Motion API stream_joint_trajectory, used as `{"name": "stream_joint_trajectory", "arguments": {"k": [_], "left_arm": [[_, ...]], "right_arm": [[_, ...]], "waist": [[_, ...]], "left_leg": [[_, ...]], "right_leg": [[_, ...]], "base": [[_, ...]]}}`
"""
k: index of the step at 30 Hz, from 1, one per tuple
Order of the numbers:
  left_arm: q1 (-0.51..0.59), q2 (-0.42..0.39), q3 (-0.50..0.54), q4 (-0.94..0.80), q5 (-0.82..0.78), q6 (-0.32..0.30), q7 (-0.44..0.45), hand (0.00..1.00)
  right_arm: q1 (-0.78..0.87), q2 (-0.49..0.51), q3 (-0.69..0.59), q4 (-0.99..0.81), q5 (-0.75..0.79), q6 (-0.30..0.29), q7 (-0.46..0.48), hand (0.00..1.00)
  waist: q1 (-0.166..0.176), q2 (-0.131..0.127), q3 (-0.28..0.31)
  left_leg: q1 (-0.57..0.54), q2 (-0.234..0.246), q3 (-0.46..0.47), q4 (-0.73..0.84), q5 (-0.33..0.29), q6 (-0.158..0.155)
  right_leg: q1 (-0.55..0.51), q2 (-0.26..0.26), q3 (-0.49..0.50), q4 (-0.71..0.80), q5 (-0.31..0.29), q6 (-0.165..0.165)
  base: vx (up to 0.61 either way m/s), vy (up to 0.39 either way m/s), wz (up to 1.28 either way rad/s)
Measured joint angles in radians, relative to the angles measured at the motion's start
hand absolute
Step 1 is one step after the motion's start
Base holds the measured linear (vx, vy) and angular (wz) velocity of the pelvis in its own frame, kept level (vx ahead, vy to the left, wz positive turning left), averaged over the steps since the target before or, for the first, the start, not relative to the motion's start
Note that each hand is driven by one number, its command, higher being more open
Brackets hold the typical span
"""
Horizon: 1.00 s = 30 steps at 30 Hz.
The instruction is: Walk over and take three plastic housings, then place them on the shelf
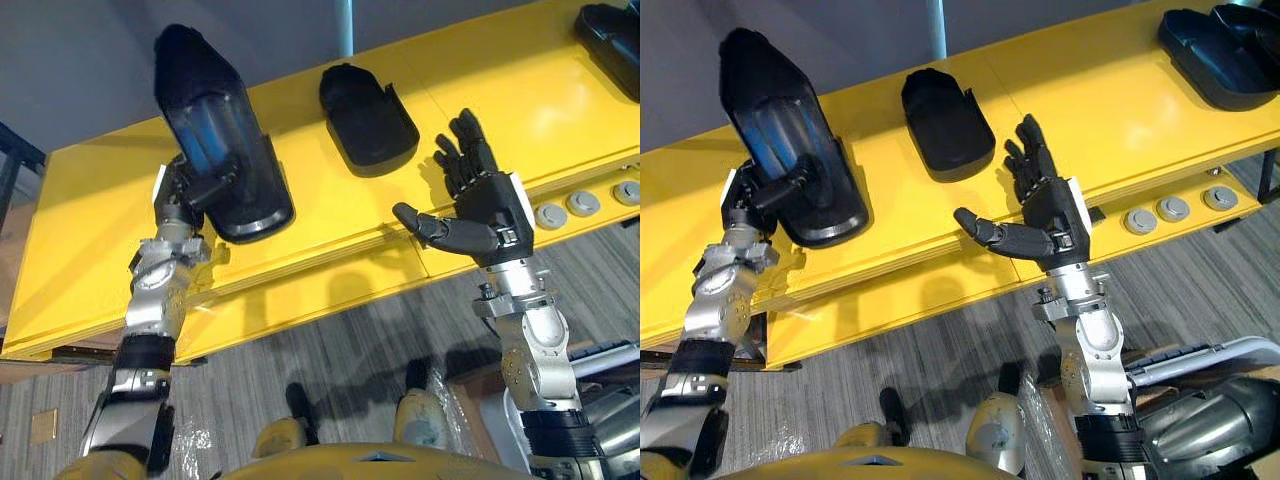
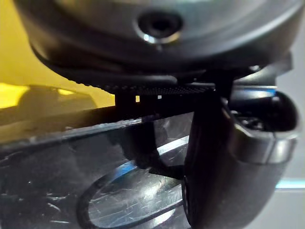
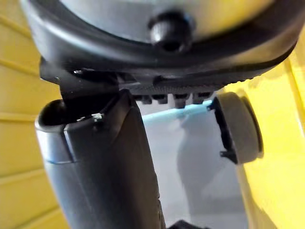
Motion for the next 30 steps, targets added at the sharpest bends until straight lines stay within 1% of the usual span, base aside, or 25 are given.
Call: {"name": "stream_joint_trajectory", "arguments": {"k": [2, 5, 6, 8, 9, 11, 12, 14, 16, 19, 20, 24, 27, 30], "left_arm": [[-0.018, 0.033, 0.000, 0.005, -0.013, 0.000, 0.006, 0.00], [-0.063, 0.068, 0.000, 0.017, -0.010, 0.001, 0.004, 0.00], [-0.091, 0.086, 0.000, 0.038, -0.007, 0.003, 0.005, 0.00], [-0.136, 0.109, 0.000, 0.077, -0.007, 0.017, 0.007, 0.00], [-0.163, 0.128, 0.000, 0.104, -0.006, 0.034, 0.009, 0.00], [-0.183, 0.137, 0.003, 0.132, -0.007, 0.056, 0.013, 0.00], [-0.192, 0.137, 0.006, 0.132, -0.008, 0.067, 0.010, 0.00], [-0.199, 0.137, 0.012, 0.131, -0.008, 0.069, -0.001, 0.00], [-0.208, 0.142, 0.013, 0.129, -0.007, 0.079, -0.010, 0.00], [-0.230, 0.160, 0.019, 0.129, -0.005, 0.111, -0.012, 0.00], [-0.236, 0.169, 0.019, 0.129, -0.005, 0.130, -0.013, 1.00], [-0.243, 0.201, 0.024, 0.131, 0.008, 0.165, -0.032, 1.00], [-0.243, 0.238, 0.017, 0.136, 0.104, 0.180, -0.035, 1.00], [-0.270, 0.247, 0.017, 0.167, 0.123, 0.204, -0.050, 1.00]], "right_arm": [[-0.002, -0.010, 0.037, -0.003, 0.000, 0.005, 0.032, 1.00], [-0.003, -0.011, 0.079, -0.005, 0.000, 0.026, 0.048, 1.00], [-0.009, -0.012, 0.092, -0.010, -0.001, 0.033, 0.049, 1.00], [-0.025, -0.017, 0.109, -0.020, -0.004, 0.038, 0.048, 1.00], [-0.047, -0.026, 0.124, -0.027, -0.004, 0.038, 0.048, 1.00], [-0.067, -0.033, 0.144, -0.040, -0.004, 0.038, 0.046, 1.00], [-0.073, -0.034, 0.149, -0.055, -0.005, 0.038, 0.044, 1.00], [-0.089, -0.036, 0.160, -0.070, -0.007, 0.038, 0.041, 1.00], [-0.100, -0.036, 0.180, -0.085, -0.007, 0.038, 0.029, 1.00], [-0.121, -0.039, 0.204, -0.101, -0.013, 0.038, 0.014, 1.00], [-0.124, -0.039, 0.214, -0.103, -0.017, 0.038, 0.001, 1.00], [-0.125, -0.039, 0.228, -0.104, -0.018, 0.045, -0.030, 1.00], [-0.126, -0.039, 0.229, -0.104, -0.018, 0.057, -0.046, 1.00], [-0.126, -0.038, 0.232, -0.104, -0.018, 0.062, -0.056, 1.00]], "waist": [[-0.012, -0.005, 0.022], [-0.009, -0.007, 0.050], [-0.009, -0.008, 0.068], [-0.012, -0.008, 0.089], [-0.016, -0.009, 0.109], [-0.017, -0.009, 0.112], [-0.014, -0.011, 0.120], [-0.013, -0.013, 0.130], [-0.012, -0.016, 0.139], [-0.013, -0.015, 0.156], [-0.013, -0.016, 0.161], [-0.011, -0.015, 0.169], [-0.011, -0.015, 0.169], [-0.012, -0.015, 0.169]], "left_leg": [[-0.003, 0.000, 0.001, 0.001, 0.001, -0.002], [-0.020, 0.001, 0.008, 0.009, 0.002, -0.003], [-0.027, 0.001, 0.009, 0.015, 0.001, -0.003], [-0.036, 0.002, 0.008, 0.019, 0.002, -0.004], [-0.037, 0.003, 0.008, 0.022, 0.002, -0.004], [-0.055, 0.004, 0.008, 0.028, 0.001, -0.005], [-0.057, 0.005, 0.006, 0.031, 0.000, -0.006], [-0.058, 0.005, 0.003, 0.034, 0.000, -0.007], [-0.061, 0.005, -0.004, 0.043, -0.002, -0.009], [-0.071, 0.007, -0.011, 0.057, -0.005, -0.010], [-0.073, 0.008, -0.013, 0.061, -0.006, -0.010], [-0.078, 0.009, -0.019, 0.066, -0.006, -0.010], [-0.078, 0.009, -0.020, 0.066, -0.006, -0.010], [-0.073, 0.010, -0.028, 0.066, -0.006, -0.010]], "right_leg": [[-0.019, -0.003, 0.008, 0.030, -0.017, 0.003], [-0.050, -0.003, 0.025, 0.053, -0.026, 0.002], [-0.059, -0.003, 0.030, 0.060, -0.026, 0.001], [-0.068, -0.003, 0.032, 0.066, -0.026, -0.001], [-0.070, -0.003, 0.033, 0.069, -0.024, -0.003], [-0.086, -0.003, 0.035, 0.074, -0.026, -0.002], [-0.089, -0.003, 0.036, 0.081, -0.024, -0.007], [-0.091, -0.003, 0.048, 0.091, -0.027, -0.006], [-0.091, -0.003, 0.063, 0.098, -0.036, 0.000], [-0.092, -0.003, 0.061, 0.099, -0.041, 0.004], [-0.092, -0.004, 0.061, 0.099, -0.042, 0.005], [-0.092, -0.004, 0.057, 0.098, -0.041, 0.005], [-0.091, -0.004, 0.056, 0.097, -0.037, 0.000], [-0.076, -0.004, 0.047, 0.094, -0.036, 0.001]], "base": [[-0.02, -0.039, -0.06], [-0.01, -0.027, -0.05], [-0.01, -0.029, -0.03], [0.00, 0.000, 0.00], [0.00, 0.000, 0.00], [0.00, 0.000, 0.00], [0.03, -0.023, 0.04], [0.03, -0.017, 0.06], [0.01, -0.013, 0.08], [-0.02, -0.029, 0.05], [0.00, 0.000, 0.00], [0.00, -0.014, 0.02], [0.00, 0.000, 0.00], [0.01, -0.010, 0.05]]}}
